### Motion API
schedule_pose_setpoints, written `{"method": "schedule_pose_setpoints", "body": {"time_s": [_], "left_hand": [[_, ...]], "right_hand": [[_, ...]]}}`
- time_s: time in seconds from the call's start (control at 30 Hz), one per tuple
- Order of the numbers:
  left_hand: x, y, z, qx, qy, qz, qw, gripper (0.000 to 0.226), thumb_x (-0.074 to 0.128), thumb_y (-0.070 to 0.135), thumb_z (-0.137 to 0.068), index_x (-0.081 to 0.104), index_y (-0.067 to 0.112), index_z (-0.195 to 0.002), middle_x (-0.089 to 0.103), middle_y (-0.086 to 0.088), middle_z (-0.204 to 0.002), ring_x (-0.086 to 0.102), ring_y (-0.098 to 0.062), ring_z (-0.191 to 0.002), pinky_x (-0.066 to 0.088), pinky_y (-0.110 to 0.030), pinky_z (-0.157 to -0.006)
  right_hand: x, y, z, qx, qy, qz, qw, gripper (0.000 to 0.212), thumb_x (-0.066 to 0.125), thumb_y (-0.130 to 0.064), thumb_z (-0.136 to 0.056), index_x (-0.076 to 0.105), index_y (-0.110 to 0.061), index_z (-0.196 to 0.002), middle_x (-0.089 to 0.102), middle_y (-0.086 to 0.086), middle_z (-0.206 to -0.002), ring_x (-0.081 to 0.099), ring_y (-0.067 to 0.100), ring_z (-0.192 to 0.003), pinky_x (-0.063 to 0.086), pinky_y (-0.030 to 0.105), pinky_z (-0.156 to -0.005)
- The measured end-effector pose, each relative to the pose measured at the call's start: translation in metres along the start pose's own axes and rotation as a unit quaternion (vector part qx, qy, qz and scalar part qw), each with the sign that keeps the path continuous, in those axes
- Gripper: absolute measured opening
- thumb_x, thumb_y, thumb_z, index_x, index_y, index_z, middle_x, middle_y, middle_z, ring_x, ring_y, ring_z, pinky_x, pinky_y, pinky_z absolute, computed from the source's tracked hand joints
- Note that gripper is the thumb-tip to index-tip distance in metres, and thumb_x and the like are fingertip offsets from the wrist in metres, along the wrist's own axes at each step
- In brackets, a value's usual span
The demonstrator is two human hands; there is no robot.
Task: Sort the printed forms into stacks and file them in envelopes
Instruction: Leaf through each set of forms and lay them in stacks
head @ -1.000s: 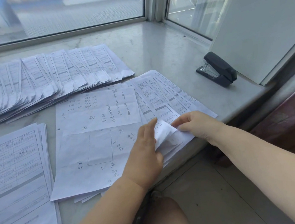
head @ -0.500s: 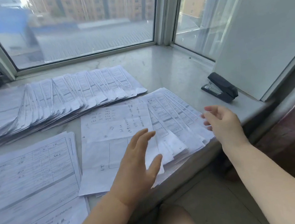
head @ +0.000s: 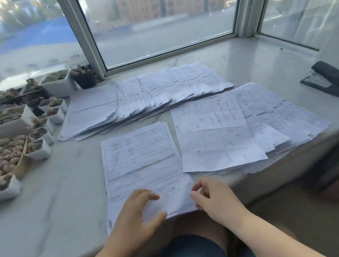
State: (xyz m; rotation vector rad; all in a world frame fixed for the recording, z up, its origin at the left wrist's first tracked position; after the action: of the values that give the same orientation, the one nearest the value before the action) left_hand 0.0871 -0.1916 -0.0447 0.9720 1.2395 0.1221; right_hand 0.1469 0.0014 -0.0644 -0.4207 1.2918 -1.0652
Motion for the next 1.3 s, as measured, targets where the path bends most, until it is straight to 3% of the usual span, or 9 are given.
{"method": "schedule_pose_setpoints", "body": {"time_s": [0.1,0.3,0.47,0.57,0.63,0.8,0.93,1.1,1.3], "left_hand": [[0.006,-0.008,0.008,0.009,-0.007,-0.017,1.000,0.040,0.063,0.054,-0.072,0.066,0.025,-0.099,0.050,0.020,-0.112,0.047,0.002,-0.111,0.032,-0.014,-0.098],[0.010,-0.006,0.007,0.033,0.033,-0.062,0.997,0.036,0.075,0.047,-0.073,0.068,0.026,-0.101,0.053,0.014,-0.115,0.049,-0.010,-0.111,0.029,-0.020,-0.099],[0.011,-0.011,0.007,0.031,0.033,-0.059,0.997,0.033,0.074,0.048,-0.074,0.067,0.030,-0.101,0.047,0.018,-0.119,0.044,-0.011,-0.116,0.024,-0.021,-0.100],[0.013,-0.014,0.009,0.036,0.023,-0.052,0.998,0.033,0.071,0.049,-0.077,0.065,0.032,-0.105,0.042,0.021,-0.122,0.038,-0.006,-0.119,0.016,-0.012,-0.101],[0.011,-0.015,0.010,0.035,0.026,-0.048,0.998,0.031,0.068,0.051,-0.079,0.065,0.032,-0.104,0.043,0.021,-0.122,0.037,-0.002,-0.117,0.015,-0.008,-0.100],[0.011,-0.005,0.001,0.035,0.026,-0.003,0.999,0.030,0.070,0.042,-0.081,0.068,0.028,-0.108,0.051,0.023,-0.120,0.046,0.004,-0.116,0.022,0.001,-0.096],[0.019,-0.003,-0.002,0.043,0.003,-0.004,0.999,0.031,0.072,0.046,-0.077,0.069,0.032,-0.105,0.051,0.026,-0.120,0.045,0.008,-0.116,0.023,0.002,-0.095],[0.021,-0.007,-0.003,0.049,-0.017,-0.016,0.998,0.038,0.071,0.053,-0.075,0.068,0.034,-0.107,0.049,0.028,-0.122,0.044,0.010,-0.115,0.025,0.001,-0.095],[0.017,-0.001,0.004,0.067,0.050,0.005,0.996,0.014,0.063,0.028,-0.088,0.070,0.021,-0.098,0.064,0.016,-0.111,0.059,-0.004,-0.105,0.038,-0.010,-0.095]], "right_hand": [[0.001,0.002,-0.004,0.005,0.035,0.065,0.997,0.007,0.056,-0.033,-0.093,0.055,-0.032,-0.086,0.063,-0.010,-0.072,0.059,0.003,-0.068,0.040,0.012,-0.058],[-0.004,0.015,-0.009,0.100,0.028,-0.064,0.993,0.007,0.058,-0.021,-0.093,0.064,-0.019,-0.089,0.069,0.000,-0.071,0.061,0.005,-0.052,0.051,0.017,-0.054],[-0.011,0.012,-0.005,0.052,0.049,0.094,0.993,0.016,0.067,-0.039,-0.082,0.056,-0.026,-0.079,0.065,-0.006,-0.069,0.063,0.010,-0.067,0.048,0.022,-0.061],[0.007,0.012,-0.001,0.073,-0.004,-0.061,0.995,0.024,0.072,-0.022,-0.075,0.054,-0.025,-0.091,0.063,-0.009,-0.058,0.064,0.011,-0.061,0.058,0.038,-0.073],[0.017,0.010,-0.002,0.069,-0.017,-0.137,0.988,0.030,0.068,-0.012,-0.075,0.053,-0.023,-0.097,0.068,-0.007,-0.063,0.065,0.011,-0.062,0.059,0.043,-0.079],[0.040,0.005,0.003,0.064,-0.106,-0.194,0.973,0.043,0.066,-0.006,-0.076,0.051,-0.024,-0.111,0.076,0.007,-0.087,0.072,0.021,-0.079,0.058,0.032,-0.073],[0.044,0.005,0.002,0.091,-0.146,-0.311,0.935,0.021,0.060,-0.012,-0.093,0.066,-0.017,-0.113,0.075,0.006,-0.102,0.071,0.020,-0.094,0.058,0.032,-0.080],[0.044,0.009,-0.001,0.132,-0.157,-0.355,0.912,0.023,0.051,-0.026,-0.100,0.067,-0.013,-0.110,0.075,0.008,-0.102,0.072,0.023,-0.095,0.058,0.035,-0.083],[0.042,0.014,0.000,0.119,-0.154,-0.346,0.918,0.023,0.053,0.003,-0.093,0.073,-0.009,-0.096,0.074,0.007,-0.091,0.069,0.014,-0.076,0.057,0.026,-0.069]]}}
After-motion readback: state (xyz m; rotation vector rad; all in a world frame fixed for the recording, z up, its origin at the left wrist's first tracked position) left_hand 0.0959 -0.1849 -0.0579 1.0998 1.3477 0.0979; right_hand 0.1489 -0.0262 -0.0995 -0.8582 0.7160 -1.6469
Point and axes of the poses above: each hand's wrist, its own z-axis away from the middle knuckle, its own x-axis out of the palm, y = z × x, the point moved 7 cm from there along -z, towards the middle knuckle
